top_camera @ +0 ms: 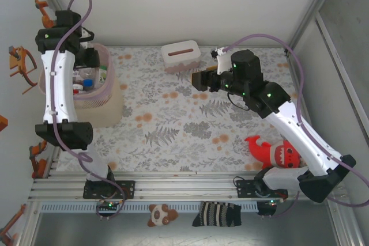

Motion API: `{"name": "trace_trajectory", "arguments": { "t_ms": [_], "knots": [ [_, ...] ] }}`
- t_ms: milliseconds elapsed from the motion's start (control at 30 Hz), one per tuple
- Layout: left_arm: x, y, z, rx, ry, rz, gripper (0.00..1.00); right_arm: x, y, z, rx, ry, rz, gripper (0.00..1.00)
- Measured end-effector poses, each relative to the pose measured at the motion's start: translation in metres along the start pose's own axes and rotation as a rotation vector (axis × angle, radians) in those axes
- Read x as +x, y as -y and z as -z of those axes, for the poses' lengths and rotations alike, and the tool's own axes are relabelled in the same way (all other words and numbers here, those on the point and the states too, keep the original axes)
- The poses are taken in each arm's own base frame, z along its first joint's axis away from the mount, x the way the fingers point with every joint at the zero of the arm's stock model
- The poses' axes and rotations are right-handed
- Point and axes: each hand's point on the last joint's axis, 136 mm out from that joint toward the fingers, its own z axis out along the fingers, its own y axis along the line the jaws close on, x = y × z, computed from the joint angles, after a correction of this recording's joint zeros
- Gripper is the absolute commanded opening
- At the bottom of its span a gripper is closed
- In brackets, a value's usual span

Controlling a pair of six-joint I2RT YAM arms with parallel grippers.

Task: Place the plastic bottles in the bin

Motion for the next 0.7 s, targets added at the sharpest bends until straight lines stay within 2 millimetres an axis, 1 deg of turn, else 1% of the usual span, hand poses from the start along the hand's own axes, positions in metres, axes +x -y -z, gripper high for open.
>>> {"name": "trace_trajectory", "arguments": {
  "t_ms": [67,133,233,267,333,433,600,700],
  "knots": [
    [0.000,0.006,-0.014,0.025,-0.034,-0.008,0.57,0.000,0.000,0.000,0.001,-0.001,0.000,0.72],
    [0.001,0.012,-0.025,0.048,-0.063,-0.015,0.65,0.000,0.001,0.000,0.004,0.000,0.000,0.72],
    [0.001,0.016,-0.029,0.067,-0.074,-0.018,0.76,0.000,0.001,0.000,0.008,0.001,0.000,0.72],
    [0.001,0.016,-0.028,0.066,-0.072,-0.018,0.78,0.000,0.001,0.000,0.008,0.001,0.000,0.72],
    [0.001,0.014,-0.024,0.065,-0.061,-0.012,0.82,0.000,0.001,0.000,0.008,0.001,0.001,0.72],
    [-0.002,0.011,-0.012,0.066,-0.029,-0.001,0.84,0.000,0.001,0.000,0.008,0.001,0.004,0.72],
    [-0.008,0.008,0.018,0.079,0.058,0.011,0.83,0.000,0.001,0.000,0.007,0.001,0.007,0.72],
    [-0.009,0.008,0.036,0.102,0.104,0.019,0.79,-0.001,0.001,0.001,0.008,0.001,0.008,0.72]
  ]
}}
